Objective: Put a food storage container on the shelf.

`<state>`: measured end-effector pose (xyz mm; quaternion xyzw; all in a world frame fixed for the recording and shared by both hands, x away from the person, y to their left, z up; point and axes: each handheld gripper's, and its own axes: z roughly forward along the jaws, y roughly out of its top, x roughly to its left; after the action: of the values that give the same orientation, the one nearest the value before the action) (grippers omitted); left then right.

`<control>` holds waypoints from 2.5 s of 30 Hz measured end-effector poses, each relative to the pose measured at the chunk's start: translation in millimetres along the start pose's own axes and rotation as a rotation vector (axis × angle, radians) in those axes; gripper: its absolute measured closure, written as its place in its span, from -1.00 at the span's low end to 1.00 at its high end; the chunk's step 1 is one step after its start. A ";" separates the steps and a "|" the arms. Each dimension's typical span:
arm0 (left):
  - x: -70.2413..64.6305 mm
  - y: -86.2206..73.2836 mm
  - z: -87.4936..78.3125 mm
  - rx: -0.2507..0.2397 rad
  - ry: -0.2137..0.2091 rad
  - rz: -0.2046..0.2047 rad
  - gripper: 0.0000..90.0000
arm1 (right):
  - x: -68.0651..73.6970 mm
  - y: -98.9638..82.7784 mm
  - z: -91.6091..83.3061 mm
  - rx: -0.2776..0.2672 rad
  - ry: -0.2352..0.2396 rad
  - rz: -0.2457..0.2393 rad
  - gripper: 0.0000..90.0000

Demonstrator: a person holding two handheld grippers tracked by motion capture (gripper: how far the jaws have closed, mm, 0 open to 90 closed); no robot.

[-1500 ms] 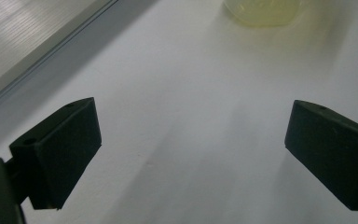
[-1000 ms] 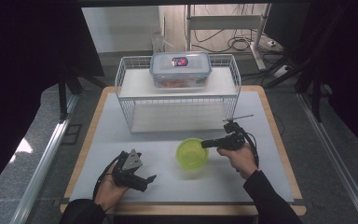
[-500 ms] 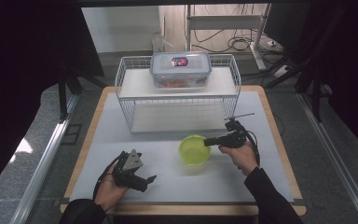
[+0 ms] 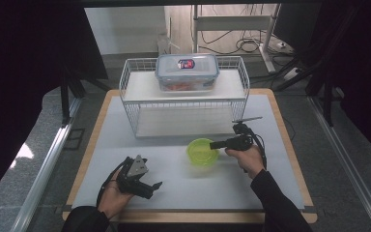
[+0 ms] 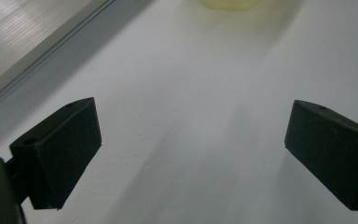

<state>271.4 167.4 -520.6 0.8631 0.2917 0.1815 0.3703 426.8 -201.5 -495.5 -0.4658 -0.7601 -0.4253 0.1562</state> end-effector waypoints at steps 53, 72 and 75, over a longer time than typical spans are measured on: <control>2.4 0.5 -3.2 -0.022 0.008 -0.012 -0.93 | 138.5 99.3 -109.8 -0.266 0.172 -0.185 0.82; 3.5 0.2 -5.7 -0.043 -0.005 -0.023 -0.93 | 155.4 204.6 -105.5 -0.390 0.016 -0.106 0.82; 3.7 0.2 -5.7 -0.044 -0.007 -0.023 -0.93 | 153.7 212.8 -100.2 -0.390 0.007 -0.089 0.82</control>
<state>271.3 172.7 -516.3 0.8519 0.2963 0.1805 0.3923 510.4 -149.0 -232.4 -0.4518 -0.6825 -0.5727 0.0467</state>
